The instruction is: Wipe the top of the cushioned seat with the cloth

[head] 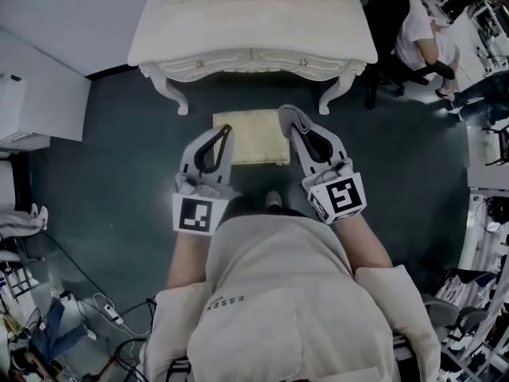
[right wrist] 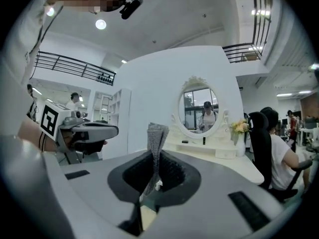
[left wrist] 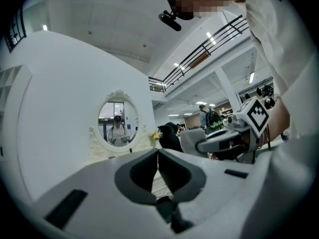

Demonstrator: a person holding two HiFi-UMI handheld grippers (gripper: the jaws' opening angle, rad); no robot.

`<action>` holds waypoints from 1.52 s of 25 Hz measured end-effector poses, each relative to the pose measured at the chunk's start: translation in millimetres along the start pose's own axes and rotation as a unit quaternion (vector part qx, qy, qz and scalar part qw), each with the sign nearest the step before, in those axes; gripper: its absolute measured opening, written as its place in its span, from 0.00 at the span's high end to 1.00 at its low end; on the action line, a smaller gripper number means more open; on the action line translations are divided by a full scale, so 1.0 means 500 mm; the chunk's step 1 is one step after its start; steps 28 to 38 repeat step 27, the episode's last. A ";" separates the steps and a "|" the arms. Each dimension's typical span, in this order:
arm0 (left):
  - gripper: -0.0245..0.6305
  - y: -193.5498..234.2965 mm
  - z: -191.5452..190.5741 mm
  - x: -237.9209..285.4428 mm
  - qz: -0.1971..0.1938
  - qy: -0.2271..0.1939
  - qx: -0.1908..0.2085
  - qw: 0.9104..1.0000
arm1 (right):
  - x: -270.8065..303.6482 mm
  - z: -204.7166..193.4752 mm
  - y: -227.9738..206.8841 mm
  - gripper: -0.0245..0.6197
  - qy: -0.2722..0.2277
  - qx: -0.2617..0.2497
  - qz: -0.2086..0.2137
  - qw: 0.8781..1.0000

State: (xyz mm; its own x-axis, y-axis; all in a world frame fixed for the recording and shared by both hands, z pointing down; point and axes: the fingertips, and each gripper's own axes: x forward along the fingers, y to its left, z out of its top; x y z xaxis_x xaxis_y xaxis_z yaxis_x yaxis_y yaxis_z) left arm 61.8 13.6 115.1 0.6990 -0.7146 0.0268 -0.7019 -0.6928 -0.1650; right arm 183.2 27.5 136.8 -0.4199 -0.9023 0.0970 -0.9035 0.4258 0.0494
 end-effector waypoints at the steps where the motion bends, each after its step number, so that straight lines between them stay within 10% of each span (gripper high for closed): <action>1: 0.96 -0.001 0.000 -0.001 0.001 0.001 0.001 1.000 | -0.001 0.002 0.005 0.92 -0.001 -0.006 0.005 1.000; 38: 0.96 -0.025 0.001 0.027 0.011 -0.002 -0.003 1.000 | -0.017 -0.001 -0.034 0.92 -0.012 0.006 -0.015 1.000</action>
